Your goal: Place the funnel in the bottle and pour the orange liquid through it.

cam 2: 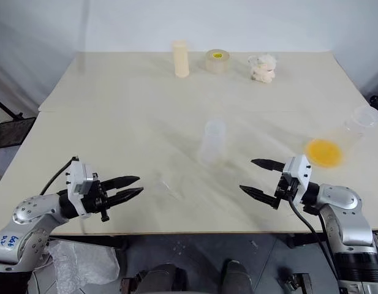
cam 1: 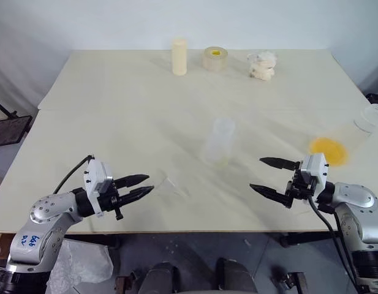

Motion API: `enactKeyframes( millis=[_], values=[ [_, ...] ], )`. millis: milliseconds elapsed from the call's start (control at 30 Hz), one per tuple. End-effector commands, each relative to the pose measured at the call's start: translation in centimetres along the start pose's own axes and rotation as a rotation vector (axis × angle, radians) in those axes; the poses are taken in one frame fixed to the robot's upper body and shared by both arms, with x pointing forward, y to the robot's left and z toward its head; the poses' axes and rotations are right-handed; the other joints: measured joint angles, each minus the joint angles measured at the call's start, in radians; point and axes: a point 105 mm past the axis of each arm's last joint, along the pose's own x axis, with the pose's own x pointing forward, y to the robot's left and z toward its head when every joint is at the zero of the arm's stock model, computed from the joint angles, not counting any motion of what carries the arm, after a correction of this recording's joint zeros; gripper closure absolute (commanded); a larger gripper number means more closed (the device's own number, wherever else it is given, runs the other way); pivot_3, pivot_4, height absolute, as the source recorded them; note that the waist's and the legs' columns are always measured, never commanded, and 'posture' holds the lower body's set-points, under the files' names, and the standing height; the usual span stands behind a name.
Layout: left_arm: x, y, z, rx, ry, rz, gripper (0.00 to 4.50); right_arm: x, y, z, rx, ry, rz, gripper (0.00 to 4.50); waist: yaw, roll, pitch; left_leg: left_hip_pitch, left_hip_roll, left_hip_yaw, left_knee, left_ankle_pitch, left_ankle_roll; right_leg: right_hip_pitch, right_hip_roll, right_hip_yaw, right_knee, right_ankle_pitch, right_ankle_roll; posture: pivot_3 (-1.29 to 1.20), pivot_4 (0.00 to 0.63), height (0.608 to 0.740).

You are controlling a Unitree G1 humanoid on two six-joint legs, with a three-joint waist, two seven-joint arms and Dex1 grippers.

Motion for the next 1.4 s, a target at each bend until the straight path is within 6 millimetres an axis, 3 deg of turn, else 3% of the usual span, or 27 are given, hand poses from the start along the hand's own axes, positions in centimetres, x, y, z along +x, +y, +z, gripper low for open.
enactKeyframes(
  millis=[33,233,467,567,967,1200,1400],
  values=[
    [0.4,-0.3,0.2,0.057,0.002,-0.018,1.87,-0.5,-0.2,1.1,-0.039,-0.03,-0.02,0.0,0.003,0.0,0.0,0.0,0.0,0.0,0.0,0.0,0.0,0.0,0.0,0.0,0.0,0.0,0.0,0.0,0.15,0.74],
    [2.2,0.7,-0.9,0.117,0.027,-0.036,0.02,-0.3,-0.3,1.2,-0.041,-0.03,-0.02,0.0,0.003,0.0,0.0,0.0,-0.003,0.0,0.0,0.0,0.0,0.0,0.0,0.0,0.0,0.0,0.0,0.0,0.15,0.74],
    [3.7,1.4,-1.9,0.119,0.047,-0.103,0.02,-0.3,-0.5,1.2,-0.044,-0.025,-0.025,0.0,0.001,0.0,0.0,0.0,-0.003,0.001,0.0,0.0,0.0,-0.001,0.001,-0.001,0.001,0.0,0.0,0.0,0.15,0.74],
    [3.9,1.3,-1.9,0.112,0.039,-0.132,0.61,-0.4,-0.5,1.2,-0.044,-0.023,-0.033,0.0,0.002,0.0,0.0,0.0,-0.003,0.001,0.0,0.0,0.0,-0.001,0.0,-0.001,0.0,0.0,0.0,0.0,0.15,0.74],
    [3.9,1.6,-1.4,0.093,0.014,-0.175,4.37,-0.5,-0.4,1.1,-0.044,-0.022,-0.048,0.0,0.002,0.0,0.0,0.0,-0.003,0.001,0.0,0.0,0.0,-0.001,0.0,-0.001,0.001,0.0,0.0,0.0,0.15,0.74],
    [3.5,2.2,-0.5,0.103,-0.006,-0.177,4.45,-0.4,-0.6,1.3,-0.05,-0.028,-0.055,0.0,0.002,0.0,0.0,0.0,-0.003,0.001,0.0,0.0,0.0,-0.001,0.0,-0.001,0.001,0.0,0.0,0.0,0.15,0.74],
    [2.0,6.6,3.3,0.25,-0.004,-0.109,4.45,-0.9,-0.6,2.2,-0.054,-0.054,-0.048,0.0,0.003,0.0,0.0,-0.001,-0.003,0.001,0.001,0.0,0.0,-0.001,0.001,-0.002,0.001,0.0,0.0,0.0,0.15,0.74]
  ],
)
